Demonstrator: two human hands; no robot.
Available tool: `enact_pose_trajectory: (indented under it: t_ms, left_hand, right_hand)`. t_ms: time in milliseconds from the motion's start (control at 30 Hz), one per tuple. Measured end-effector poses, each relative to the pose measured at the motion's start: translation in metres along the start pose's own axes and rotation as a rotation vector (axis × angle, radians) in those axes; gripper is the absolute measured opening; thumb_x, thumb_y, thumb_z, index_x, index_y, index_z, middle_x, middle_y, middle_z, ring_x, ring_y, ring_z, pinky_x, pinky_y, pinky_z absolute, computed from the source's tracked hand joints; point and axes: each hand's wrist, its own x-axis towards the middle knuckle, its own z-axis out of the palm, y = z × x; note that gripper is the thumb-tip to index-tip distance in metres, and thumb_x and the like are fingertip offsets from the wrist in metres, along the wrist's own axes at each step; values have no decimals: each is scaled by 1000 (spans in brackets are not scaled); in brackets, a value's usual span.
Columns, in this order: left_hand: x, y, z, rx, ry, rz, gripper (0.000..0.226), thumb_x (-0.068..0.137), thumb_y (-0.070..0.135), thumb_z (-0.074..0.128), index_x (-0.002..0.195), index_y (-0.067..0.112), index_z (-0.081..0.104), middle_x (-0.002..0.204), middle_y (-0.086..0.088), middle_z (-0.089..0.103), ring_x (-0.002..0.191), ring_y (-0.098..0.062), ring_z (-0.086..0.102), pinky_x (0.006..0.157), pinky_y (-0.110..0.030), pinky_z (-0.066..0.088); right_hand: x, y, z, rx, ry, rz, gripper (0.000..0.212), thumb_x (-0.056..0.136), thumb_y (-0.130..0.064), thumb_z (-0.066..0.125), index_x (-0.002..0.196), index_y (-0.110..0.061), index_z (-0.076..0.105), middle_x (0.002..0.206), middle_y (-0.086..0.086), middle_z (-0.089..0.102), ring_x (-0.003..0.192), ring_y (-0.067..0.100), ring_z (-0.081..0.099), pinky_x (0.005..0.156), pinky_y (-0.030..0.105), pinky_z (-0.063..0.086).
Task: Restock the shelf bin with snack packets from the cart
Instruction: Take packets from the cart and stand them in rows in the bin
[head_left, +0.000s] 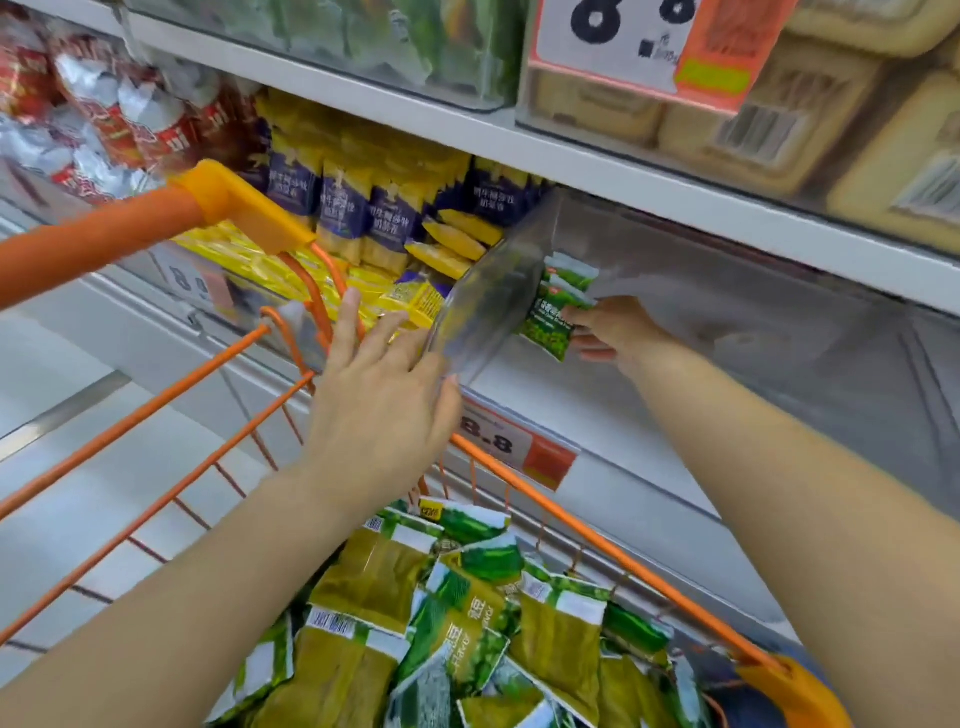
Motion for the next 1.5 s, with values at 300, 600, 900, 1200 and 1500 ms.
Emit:
enact_pose_trajectory:
  t_ms: [300,600,900,1200,1500]
  left_hand:
    - [1,0,6,-11,31,-14,42,94,26,35,88,8,73,102,-14,70,109,-32,60,118,-49,2]
    - [1,1,4,-5,14,-35,43,94,26,35,89,8,73,103,-15,69,107,-32,61,117,-49,2]
    - [1,1,5,-16,14,-38,41,94,26,35,88,9,73,102,-13,69,107,-31,61,118,-48,2]
    - [1,1,4,-17,-2,-28,42,94,26,35,89,9,73,101,-13,69,107,-31,61,118,-48,3]
    - [2,-3,4,-50,-38,-1,43,95,28,32,93,10,72,101,-11,69,106,-29,60,118,-46,0]
  right_hand:
    - [33,19,25,-20,95,-25,36,85,-22,71,113,-5,57,91,11,64,64,17,61,52,25,52]
    - [42,22,32,-142,128,14,63,70,-20,84,122,-5,51,115,11,64,94,24,64,64,32,56]
    - [44,27,32,-350,331,-199,68,77,-26,76,131,-6,40,132,16,50,122,30,49,95,34,40]
    - [45,33,32,-407,343,-193,51,84,-38,69,122,-6,58,119,15,64,117,30,56,89,35,45]
    - [30,23,30,-342,197,-108,29,82,-34,71,80,-8,60,94,13,69,88,26,66,87,40,53]
